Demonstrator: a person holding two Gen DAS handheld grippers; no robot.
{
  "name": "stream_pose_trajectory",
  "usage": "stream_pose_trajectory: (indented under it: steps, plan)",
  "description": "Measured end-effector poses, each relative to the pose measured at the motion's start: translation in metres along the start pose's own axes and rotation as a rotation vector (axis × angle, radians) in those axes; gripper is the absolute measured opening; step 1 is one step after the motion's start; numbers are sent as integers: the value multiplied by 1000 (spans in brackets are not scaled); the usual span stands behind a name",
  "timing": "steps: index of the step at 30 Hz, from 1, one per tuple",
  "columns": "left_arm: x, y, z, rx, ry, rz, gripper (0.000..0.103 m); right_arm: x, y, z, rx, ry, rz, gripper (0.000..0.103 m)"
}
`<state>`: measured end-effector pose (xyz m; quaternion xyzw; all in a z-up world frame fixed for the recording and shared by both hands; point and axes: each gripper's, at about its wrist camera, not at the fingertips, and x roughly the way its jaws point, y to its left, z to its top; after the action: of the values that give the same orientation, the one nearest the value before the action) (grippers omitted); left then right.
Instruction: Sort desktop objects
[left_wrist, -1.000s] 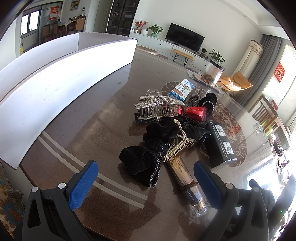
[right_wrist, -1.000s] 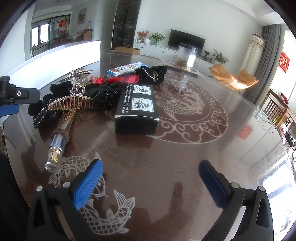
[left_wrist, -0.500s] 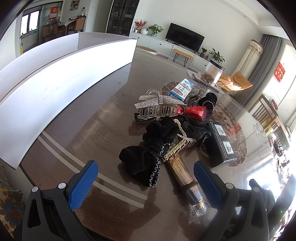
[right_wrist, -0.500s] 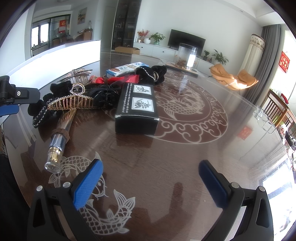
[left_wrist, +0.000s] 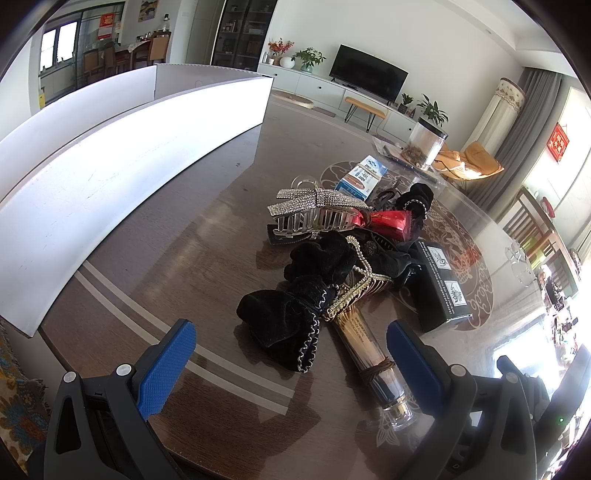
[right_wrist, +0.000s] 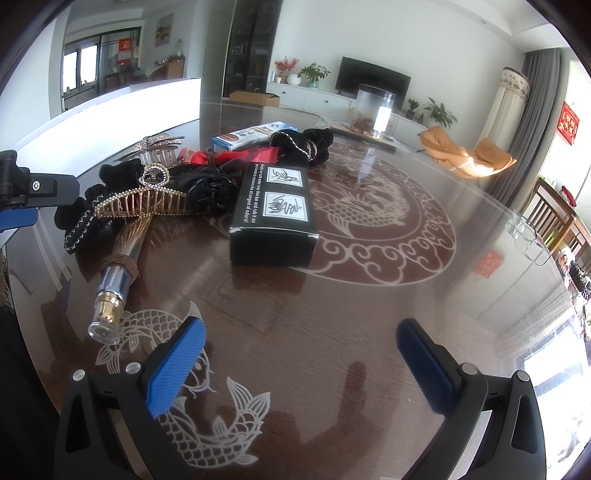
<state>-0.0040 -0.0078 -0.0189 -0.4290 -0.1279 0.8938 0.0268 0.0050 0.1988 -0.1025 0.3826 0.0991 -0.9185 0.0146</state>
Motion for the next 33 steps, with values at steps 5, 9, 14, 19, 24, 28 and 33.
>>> stream_pose_trajectory:
  steps: [5, 9, 14, 19, 24, 28, 33]
  plan:
    - [0, 0, 0, 0, 0, -1, 103, 1, 0, 0, -2, 1, 0, 103]
    - [0, 0, 0, -1, 0, -1, 103, 1, 0, 0, -2, 1, 0, 103]
    - [1, 1, 0, -2, 1, -2, 103, 1, 1, 0, -3, -1, -1, 103]
    - [1, 1, 0, -3, 1, -3, 103, 1, 1, 0, -3, -1, -1, 103]
    - [0, 3, 1, -4, 1, -4, 103, 1, 1, 0, -3, -1, -1, 103]
    - [0, 3, 1, -4, 2, -4, 103, 1, 1, 0, -3, 0, -2, 103]
    - [0, 2, 0, -4, 1, -4, 103, 2, 1, 0, -3, -1, -2, 103]
